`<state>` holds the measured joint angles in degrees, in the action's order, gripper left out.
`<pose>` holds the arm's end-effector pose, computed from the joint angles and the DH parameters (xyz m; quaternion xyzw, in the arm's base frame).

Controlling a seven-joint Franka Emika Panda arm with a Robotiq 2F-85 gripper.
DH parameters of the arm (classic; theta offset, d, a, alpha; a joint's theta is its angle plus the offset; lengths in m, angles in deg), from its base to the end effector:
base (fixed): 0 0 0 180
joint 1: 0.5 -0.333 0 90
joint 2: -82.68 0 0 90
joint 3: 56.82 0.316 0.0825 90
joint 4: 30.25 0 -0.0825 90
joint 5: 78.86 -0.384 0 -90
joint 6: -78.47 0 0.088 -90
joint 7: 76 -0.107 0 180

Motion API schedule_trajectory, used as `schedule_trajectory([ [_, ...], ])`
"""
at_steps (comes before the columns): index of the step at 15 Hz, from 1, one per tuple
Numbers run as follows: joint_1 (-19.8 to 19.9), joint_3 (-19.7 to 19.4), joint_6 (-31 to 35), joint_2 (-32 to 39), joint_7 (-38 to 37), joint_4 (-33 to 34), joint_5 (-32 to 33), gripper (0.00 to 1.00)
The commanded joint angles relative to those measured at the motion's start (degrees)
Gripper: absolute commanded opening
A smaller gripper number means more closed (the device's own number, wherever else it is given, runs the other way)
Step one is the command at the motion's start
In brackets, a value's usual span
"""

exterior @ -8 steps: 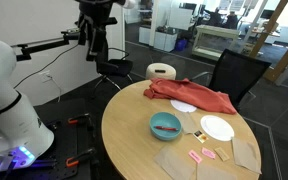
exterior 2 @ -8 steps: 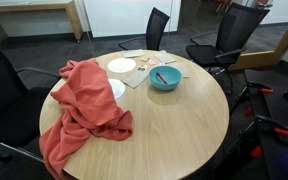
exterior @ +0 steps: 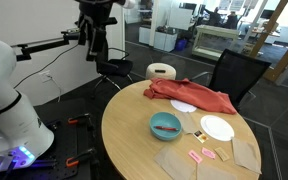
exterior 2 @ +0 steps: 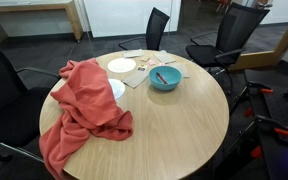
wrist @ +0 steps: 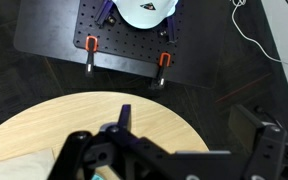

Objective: Remove the pen from the bowl and put it on the table

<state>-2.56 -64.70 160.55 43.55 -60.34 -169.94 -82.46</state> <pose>0.3063 -0.0298 0.5103 -0.9782 -0.1056 0.1476 0.1008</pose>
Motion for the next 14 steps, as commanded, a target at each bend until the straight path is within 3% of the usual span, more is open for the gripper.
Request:
schedule_trajectory([
  [1, 1.1, 0.4, 1.4, 1.2, -0.8, 0.5, -0.5, 1.00],
  [8, 3.9, 0.5, 13.8, 7.9, -7.6, 1.6, -1.1, 1.00],
  [14, 6.6, 0.7, 29.0, 20.0, -15.0, 4.3, -0.2, 1.00],
])
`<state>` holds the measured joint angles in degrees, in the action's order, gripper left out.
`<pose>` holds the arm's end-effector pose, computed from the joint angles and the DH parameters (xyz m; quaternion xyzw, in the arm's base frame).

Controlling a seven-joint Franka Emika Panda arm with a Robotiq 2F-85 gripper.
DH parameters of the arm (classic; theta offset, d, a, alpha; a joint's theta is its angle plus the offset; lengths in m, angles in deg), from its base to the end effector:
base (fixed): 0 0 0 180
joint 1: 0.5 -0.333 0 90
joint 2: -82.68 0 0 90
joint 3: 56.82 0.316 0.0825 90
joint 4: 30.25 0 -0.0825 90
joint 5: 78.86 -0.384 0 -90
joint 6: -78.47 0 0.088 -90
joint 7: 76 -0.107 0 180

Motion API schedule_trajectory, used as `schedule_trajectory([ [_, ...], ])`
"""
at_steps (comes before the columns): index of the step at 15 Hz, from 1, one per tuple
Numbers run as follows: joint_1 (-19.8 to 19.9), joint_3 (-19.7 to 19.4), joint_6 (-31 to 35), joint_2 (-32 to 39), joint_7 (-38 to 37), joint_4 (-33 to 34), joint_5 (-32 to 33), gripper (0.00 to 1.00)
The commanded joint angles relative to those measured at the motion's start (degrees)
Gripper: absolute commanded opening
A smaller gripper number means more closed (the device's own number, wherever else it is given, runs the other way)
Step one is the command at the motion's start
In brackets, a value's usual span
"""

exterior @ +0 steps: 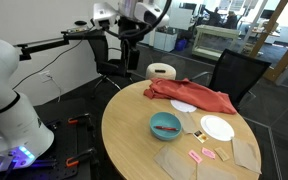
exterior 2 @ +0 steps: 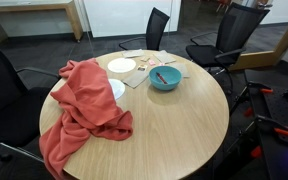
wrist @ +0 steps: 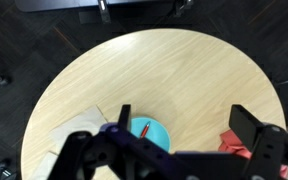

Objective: Remove the pen from the bowl and put it on the table

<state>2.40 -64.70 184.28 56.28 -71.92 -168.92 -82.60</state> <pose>0.3895 -0.0715 0.4661 -0.9946 0.0601 0.0506 0.0679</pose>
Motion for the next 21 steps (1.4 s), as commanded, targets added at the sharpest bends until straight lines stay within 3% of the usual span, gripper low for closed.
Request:
schedule_trajectory([
  [1, 2.0, 0.9, 8.9, 9.9, -4.5, 3.6, 0.4, 1.00],
  [6, 2.2, 1.6, 25.2, 22.1, -8.5, 5.8, 2.4, 1.00],
  [10, 1.8, 1.6, 33.4, 30.2, -11.5, 7.9, 5.1, 1.00],
  [17, 1.4, 0.4, 41.2, 37.8, -13.4, 9.0, 7.2, 1.00],
  [21, 1.5, 0.6, 40.6, 38.3, -11.3, 8.3, 5.7, 1.00],
])
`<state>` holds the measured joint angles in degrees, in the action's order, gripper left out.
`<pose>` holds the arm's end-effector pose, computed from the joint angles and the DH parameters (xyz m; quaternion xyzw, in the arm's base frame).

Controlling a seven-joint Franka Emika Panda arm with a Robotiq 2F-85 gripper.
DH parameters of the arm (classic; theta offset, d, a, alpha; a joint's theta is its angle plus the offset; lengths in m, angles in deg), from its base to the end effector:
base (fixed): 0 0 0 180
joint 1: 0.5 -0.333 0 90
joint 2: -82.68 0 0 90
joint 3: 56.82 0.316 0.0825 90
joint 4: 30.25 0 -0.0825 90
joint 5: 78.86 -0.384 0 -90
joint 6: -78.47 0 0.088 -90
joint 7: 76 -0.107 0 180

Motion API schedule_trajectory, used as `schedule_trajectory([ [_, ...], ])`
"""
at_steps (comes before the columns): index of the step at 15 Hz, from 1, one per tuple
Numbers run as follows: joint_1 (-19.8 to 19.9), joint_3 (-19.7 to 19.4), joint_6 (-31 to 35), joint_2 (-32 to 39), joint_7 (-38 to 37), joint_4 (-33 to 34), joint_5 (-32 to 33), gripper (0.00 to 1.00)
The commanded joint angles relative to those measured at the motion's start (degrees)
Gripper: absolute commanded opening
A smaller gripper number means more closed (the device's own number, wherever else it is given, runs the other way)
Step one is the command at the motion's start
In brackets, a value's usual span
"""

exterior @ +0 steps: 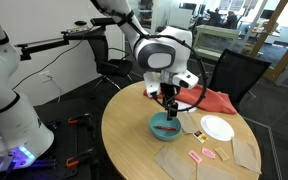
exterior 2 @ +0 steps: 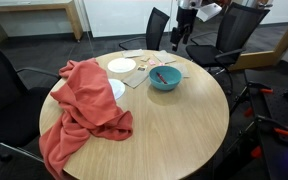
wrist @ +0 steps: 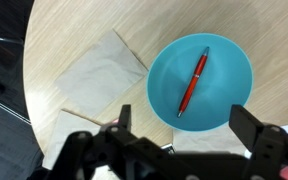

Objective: Remove the pen from the bowl and put it on the table

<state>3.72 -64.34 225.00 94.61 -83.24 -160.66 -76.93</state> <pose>0.5304 -0.1099 0.2722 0.9878 -0.1493 0.0363 0.0247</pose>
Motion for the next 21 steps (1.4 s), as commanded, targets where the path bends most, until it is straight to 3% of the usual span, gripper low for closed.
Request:
schedule_trajectory([
  [1, 0.2, 0.2, -0.1, 0.2, 0.0, 0.1, 0.1, 1.00],
  [7, 0.1, 0.1, -0.3, 2.3, -0.8, 1.7, 0.0, 1.00],
  [21, -2.0, 1.5, 3.9, 22.8, -3.3, 15.8, -2.6, 1.00],
])
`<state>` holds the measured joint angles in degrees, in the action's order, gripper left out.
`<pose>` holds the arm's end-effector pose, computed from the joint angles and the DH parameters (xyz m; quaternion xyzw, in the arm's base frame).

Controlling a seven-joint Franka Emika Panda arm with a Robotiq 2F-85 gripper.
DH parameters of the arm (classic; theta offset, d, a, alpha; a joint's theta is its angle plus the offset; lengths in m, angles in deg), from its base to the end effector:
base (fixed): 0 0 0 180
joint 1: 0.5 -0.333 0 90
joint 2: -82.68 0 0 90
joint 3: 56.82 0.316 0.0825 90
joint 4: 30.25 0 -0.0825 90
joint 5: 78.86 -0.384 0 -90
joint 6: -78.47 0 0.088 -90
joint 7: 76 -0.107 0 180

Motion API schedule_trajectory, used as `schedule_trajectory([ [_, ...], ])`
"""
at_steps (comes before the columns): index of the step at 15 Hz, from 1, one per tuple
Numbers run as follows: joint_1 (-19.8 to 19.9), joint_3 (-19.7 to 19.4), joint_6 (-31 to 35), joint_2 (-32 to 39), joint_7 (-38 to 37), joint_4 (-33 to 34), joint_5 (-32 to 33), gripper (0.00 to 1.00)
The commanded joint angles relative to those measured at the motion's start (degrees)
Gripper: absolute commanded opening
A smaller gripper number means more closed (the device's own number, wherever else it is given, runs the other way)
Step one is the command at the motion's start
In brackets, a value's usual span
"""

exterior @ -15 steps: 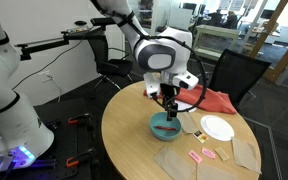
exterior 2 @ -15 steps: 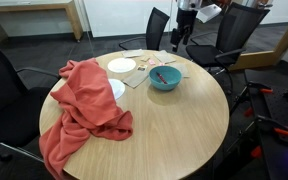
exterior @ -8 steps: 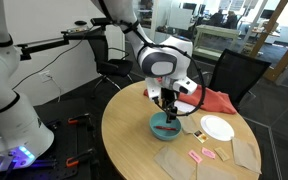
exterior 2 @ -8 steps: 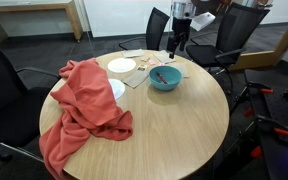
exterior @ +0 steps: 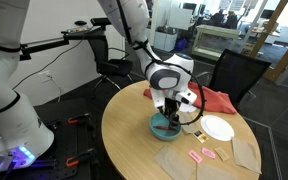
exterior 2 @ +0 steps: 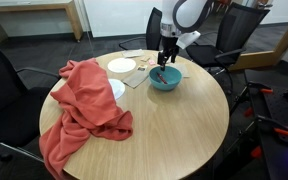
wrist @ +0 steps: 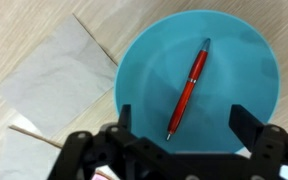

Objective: Remove the pen from the bowl and put it on the table

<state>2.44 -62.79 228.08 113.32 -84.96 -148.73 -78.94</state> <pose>0.5822 -0.0914 0.1710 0.9885 -0.1486 0.0057 0.0261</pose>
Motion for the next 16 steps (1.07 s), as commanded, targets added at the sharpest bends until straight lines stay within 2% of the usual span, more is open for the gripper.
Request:
schedule_trajectory([
  [1, -1.0, 0.0, 1.1, 5.2, -1.8, 4.6, -0.6, 1.00],
  [12, -2.9, -1.2, 0.9, 13.0, -3.7, 11.2, -0.2, 1.00],
  [13, -2.8, -1.1, 1.0, 13.4, -3.7, 11.5, -0.3, 0.75],
  [14, -2.9, -1.2, 1.2, 13.7, -4.0, 11.7, -0.3, 0.74],
  [16, -2.7, -1.1, 1.2, 14.0, -3.9, 12.1, -0.5, 0.59],
])
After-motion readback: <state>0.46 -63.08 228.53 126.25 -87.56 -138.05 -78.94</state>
